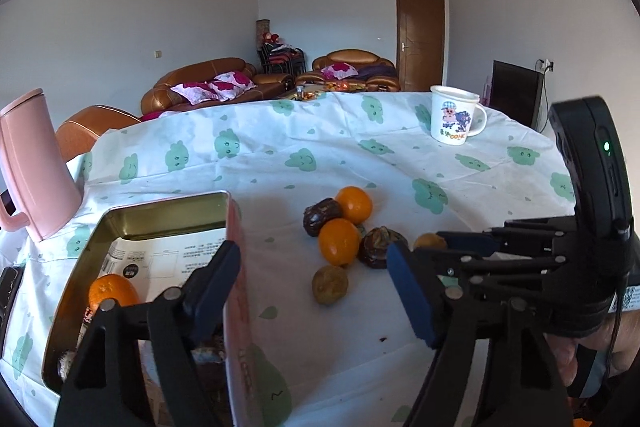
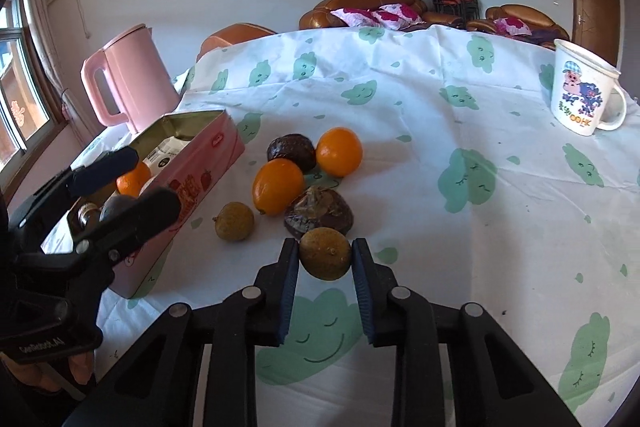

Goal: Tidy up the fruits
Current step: 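Grasp a brown round fruit with the right tool while the left tool grasps another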

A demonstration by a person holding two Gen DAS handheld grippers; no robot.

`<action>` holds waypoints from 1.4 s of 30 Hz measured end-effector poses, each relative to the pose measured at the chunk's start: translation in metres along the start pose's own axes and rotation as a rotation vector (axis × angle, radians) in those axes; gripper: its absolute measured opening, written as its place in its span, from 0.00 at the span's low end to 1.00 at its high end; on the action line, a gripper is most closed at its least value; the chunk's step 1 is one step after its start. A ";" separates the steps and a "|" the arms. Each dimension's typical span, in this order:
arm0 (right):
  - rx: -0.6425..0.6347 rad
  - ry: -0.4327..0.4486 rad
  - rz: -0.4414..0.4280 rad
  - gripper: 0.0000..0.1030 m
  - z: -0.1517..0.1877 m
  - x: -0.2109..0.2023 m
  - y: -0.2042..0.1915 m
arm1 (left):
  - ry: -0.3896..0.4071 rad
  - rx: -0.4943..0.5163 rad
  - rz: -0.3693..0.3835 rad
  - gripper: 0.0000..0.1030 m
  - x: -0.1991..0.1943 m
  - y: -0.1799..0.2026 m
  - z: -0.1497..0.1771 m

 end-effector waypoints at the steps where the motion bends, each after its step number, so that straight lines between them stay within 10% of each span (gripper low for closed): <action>1: 0.010 0.010 0.010 0.28 -0.004 -0.002 0.004 | -0.023 0.013 0.018 0.66 0.005 0.007 0.001; 11: 0.038 0.137 0.090 0.28 -0.043 -0.023 0.023 | -0.187 -0.054 0.178 0.52 0.039 0.024 0.015; 27: -0.018 0.146 0.120 0.28 -0.039 -0.007 0.011 | -0.281 0.039 0.117 0.50 0.054 0.017 0.027; 30: -0.026 0.143 0.116 0.28 -0.039 -0.006 0.009 | -0.309 0.045 0.127 0.27 0.058 0.019 0.031; 42: -0.058 0.232 0.023 0.28 -0.043 -0.024 -0.007 | -0.129 0.017 0.088 0.27 0.029 0.008 0.008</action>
Point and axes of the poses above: each gripper's, at about its wrist camera, not at the fingertips, and x roughly the way its jaws point, y to its right, z to its underside, the point moved 10 cm from there along x, roughly the way its jaws point
